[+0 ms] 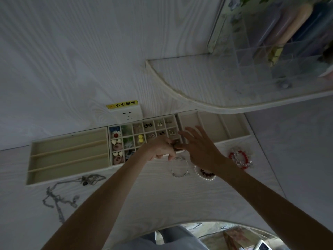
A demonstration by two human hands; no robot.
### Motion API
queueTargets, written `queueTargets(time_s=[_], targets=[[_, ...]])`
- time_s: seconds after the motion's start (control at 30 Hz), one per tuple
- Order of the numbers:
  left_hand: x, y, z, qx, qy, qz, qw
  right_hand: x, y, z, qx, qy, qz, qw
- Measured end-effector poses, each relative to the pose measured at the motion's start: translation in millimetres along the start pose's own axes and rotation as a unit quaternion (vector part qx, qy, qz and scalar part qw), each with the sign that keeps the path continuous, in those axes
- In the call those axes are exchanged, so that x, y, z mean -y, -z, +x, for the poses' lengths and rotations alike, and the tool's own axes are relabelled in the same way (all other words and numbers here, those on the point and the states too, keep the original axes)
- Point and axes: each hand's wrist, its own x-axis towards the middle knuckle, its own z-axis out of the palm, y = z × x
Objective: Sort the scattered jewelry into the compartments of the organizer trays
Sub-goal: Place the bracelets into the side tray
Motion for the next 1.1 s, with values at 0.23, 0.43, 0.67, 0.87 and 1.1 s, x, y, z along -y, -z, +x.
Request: queueTargets(time_s=[0.23,0.43,0.67,0.87,1.1], targets=[[1,3,-3,0.024,-0.025,0.034,0.999,1,4,4,-0.021,0.01,0.014,1.0],[0,9,-5,0.047,-0.03,0.073,0.996,4,2,3,-0.005,0.007,0.019,1.0],[1,11,-4,0.048,-0.026,0.094,0.994,3,1,4,0.027,-0.011,0.041,0.999],[0,11,-8,0.049,-0.033,0.09,0.994,2,3,3,0.019,0.001,0.056,0.998],[1,15,-20,0.036,-0.073,0.064,0.995,-3,18,-4,-0.006,-0.011,0.085,0.996]])
